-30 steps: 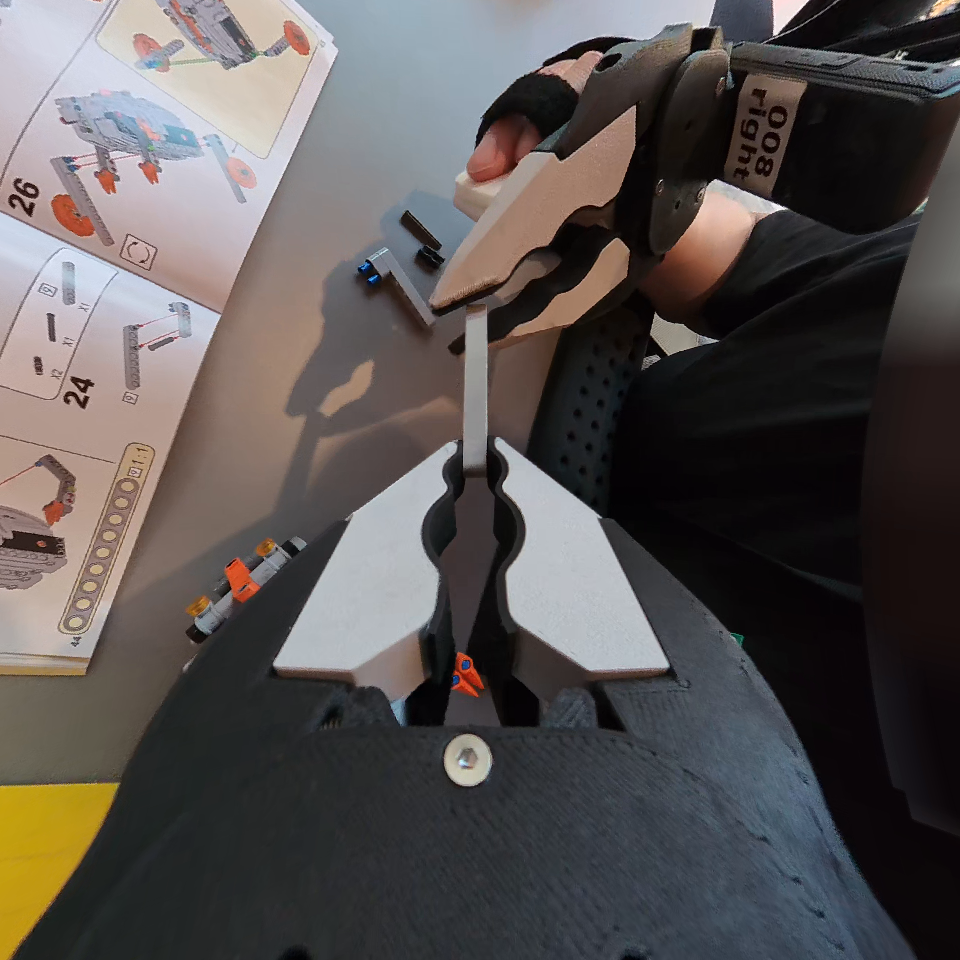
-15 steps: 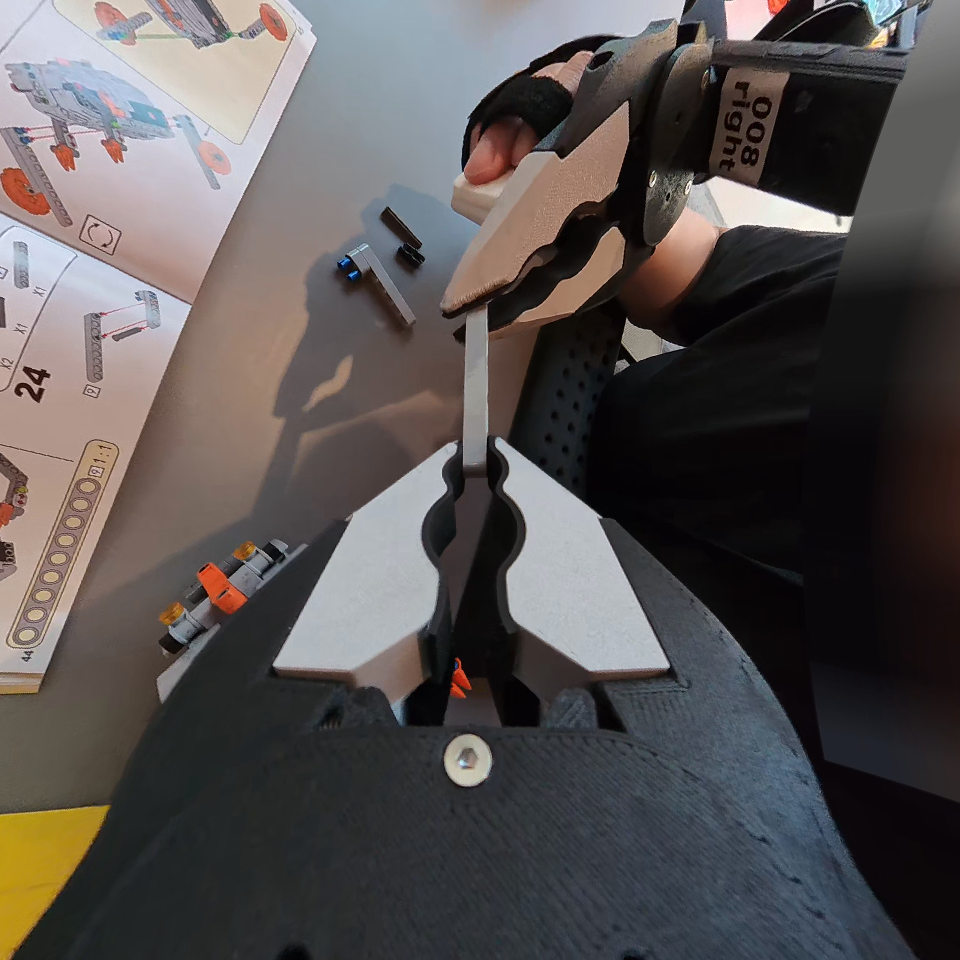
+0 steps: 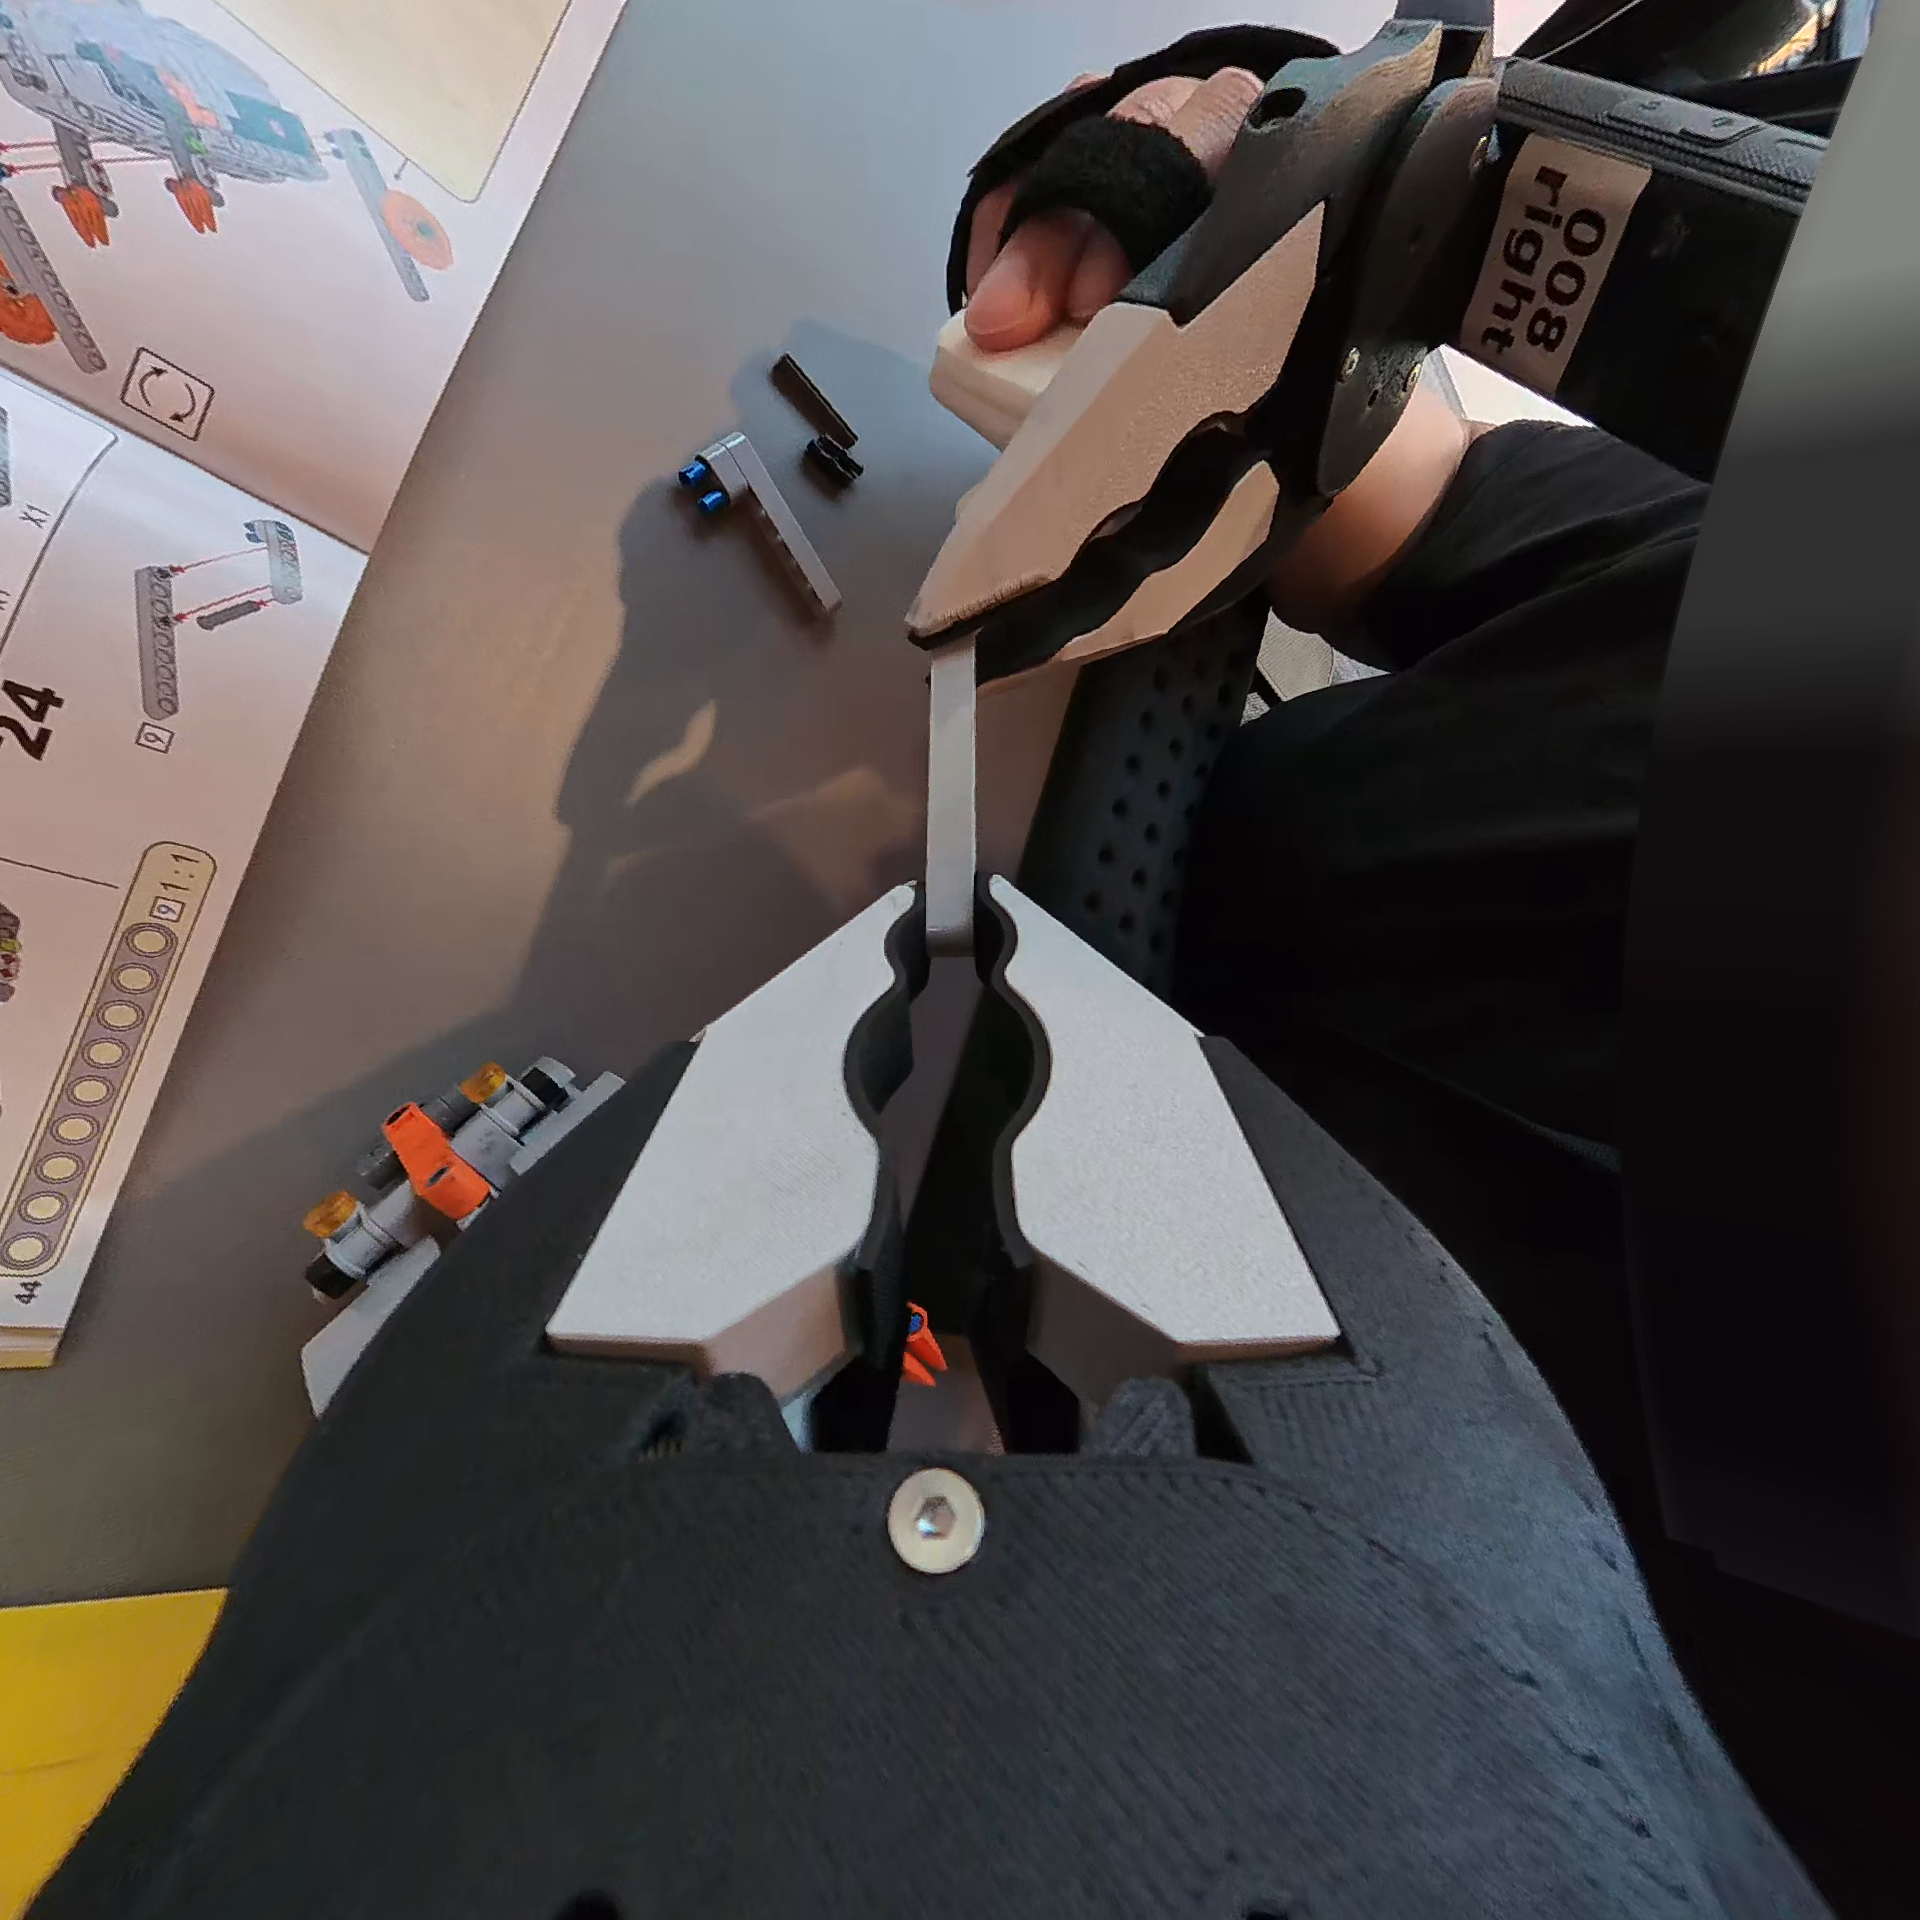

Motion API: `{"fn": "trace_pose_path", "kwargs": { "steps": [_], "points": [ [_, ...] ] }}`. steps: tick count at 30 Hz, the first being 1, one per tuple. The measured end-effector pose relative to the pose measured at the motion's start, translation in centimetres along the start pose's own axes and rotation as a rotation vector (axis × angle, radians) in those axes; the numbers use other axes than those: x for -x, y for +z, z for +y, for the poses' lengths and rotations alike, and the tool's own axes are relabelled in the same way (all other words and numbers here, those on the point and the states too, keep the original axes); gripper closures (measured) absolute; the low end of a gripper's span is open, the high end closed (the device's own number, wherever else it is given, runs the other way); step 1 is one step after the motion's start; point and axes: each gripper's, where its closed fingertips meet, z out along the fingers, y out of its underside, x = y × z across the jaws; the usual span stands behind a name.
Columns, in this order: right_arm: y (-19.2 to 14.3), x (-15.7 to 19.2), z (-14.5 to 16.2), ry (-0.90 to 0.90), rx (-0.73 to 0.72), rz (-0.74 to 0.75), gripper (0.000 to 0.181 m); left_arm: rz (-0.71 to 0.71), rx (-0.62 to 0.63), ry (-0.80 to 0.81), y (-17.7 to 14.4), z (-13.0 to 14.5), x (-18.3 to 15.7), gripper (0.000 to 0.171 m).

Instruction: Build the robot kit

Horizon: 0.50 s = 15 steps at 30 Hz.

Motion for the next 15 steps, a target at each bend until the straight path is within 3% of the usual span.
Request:
{"fn": "trace_pose_path", "kwargs": {
  "steps": [15],
  "points": [
    [0.01,0.17,-0.08,-0.005,-0.009,-0.013,0.176,0.015,-0.007,-0.01,-0.02,-0.1,-0.15,0.165]
  ]
}}
